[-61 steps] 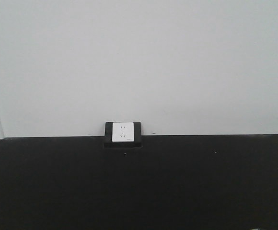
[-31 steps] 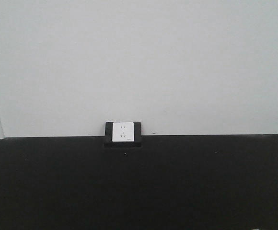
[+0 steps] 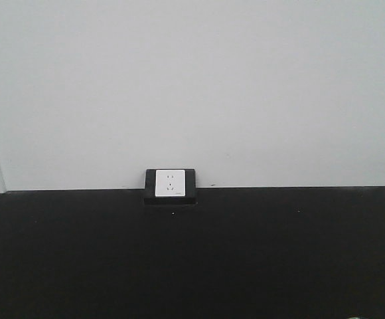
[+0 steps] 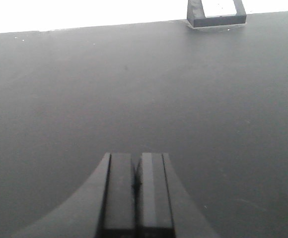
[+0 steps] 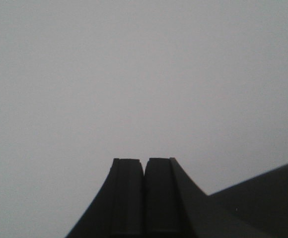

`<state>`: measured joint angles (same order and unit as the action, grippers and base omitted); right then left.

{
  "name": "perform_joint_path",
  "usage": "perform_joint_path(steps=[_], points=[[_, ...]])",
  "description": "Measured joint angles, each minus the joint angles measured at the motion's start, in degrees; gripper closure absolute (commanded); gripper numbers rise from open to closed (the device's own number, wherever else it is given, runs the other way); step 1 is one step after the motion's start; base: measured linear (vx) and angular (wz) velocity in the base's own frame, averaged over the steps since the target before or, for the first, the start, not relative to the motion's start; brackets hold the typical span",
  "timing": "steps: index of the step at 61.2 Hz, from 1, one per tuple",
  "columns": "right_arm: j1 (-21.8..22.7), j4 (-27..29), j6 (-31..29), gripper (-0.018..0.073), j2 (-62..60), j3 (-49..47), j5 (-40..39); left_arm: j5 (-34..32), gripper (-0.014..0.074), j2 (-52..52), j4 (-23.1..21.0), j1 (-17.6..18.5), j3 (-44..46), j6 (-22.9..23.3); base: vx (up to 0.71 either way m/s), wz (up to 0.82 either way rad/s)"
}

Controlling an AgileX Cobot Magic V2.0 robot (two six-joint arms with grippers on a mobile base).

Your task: Grab transparent chemical and place on left bench

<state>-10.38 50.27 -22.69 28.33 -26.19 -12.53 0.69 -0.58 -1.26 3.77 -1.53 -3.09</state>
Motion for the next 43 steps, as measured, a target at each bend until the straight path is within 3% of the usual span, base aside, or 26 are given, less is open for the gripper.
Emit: perform_joint_path(steps=[8,15,32,43], points=[[0.00,7.31,-0.43,0.0567,6.73,-1.98,-0.06,0.00,0.0600,0.00,0.00,0.00,0.00,0.00,0.00,0.00],[0.00,9.91,-1.14,0.0565,10.37,-2.14,0.33,0.00,0.0600,0.00,0.00,0.00,0.00,0.00,0.00,0.00],[0.00,5.38,-17.54,0.0557,16.97,-2.14,0.39,0.00,0.0600,0.00,0.00,0.00,0.00,0.00,0.00,0.00],[0.00,5.03,-24.44,0.0505,18.64,-2.14,0.39,0.00,0.0600,0.00,0.00,0.00,0.00,0.00,0.00,0.00]])
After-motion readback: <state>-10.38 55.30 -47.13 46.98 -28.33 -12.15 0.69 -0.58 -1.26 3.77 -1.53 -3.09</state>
